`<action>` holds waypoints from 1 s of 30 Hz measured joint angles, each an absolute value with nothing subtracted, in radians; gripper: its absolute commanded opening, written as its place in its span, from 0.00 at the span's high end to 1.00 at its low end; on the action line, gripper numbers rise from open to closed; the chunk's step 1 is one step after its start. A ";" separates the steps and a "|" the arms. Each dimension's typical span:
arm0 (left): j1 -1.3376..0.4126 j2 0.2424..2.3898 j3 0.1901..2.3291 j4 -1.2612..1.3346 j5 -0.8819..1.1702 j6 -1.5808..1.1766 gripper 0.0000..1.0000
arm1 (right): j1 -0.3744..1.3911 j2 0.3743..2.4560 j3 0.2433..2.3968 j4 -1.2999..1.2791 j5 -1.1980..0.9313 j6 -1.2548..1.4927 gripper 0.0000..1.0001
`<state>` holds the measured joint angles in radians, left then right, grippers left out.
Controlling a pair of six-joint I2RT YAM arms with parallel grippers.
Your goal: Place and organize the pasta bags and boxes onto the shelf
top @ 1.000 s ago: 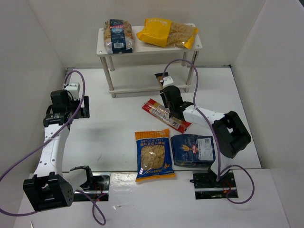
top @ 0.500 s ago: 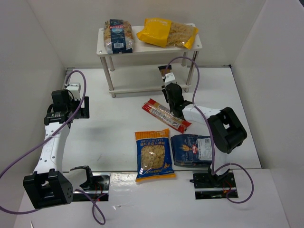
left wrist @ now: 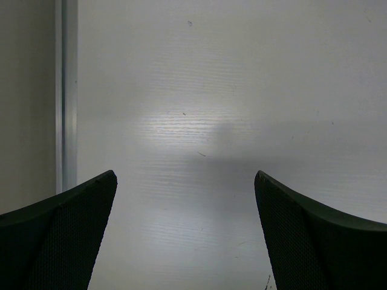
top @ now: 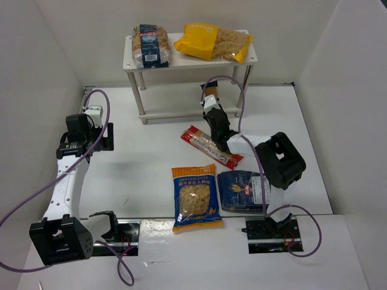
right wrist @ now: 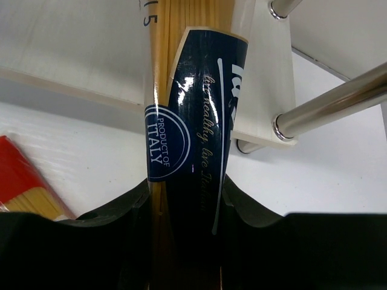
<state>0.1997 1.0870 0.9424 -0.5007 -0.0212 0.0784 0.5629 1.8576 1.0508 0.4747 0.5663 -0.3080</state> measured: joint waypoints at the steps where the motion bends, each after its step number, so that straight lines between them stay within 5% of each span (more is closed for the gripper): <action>1: 0.200 1.087 0.942 -0.500 -0.021 0.078 0.00 | 0.558 1.864 1.051 0.475 0.567 -0.310 1.00; 30: 0.200 1.097 0.942 -0.497 -0.012 0.079 0.00 | 0.552 2.086 1.161 0.715 0.756 -0.819 1.00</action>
<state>0.1997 1.0969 0.9424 -0.4969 -0.0120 0.0788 0.5518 2.0865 1.1610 0.7155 0.7563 -0.8192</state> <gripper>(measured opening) 1.001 0.424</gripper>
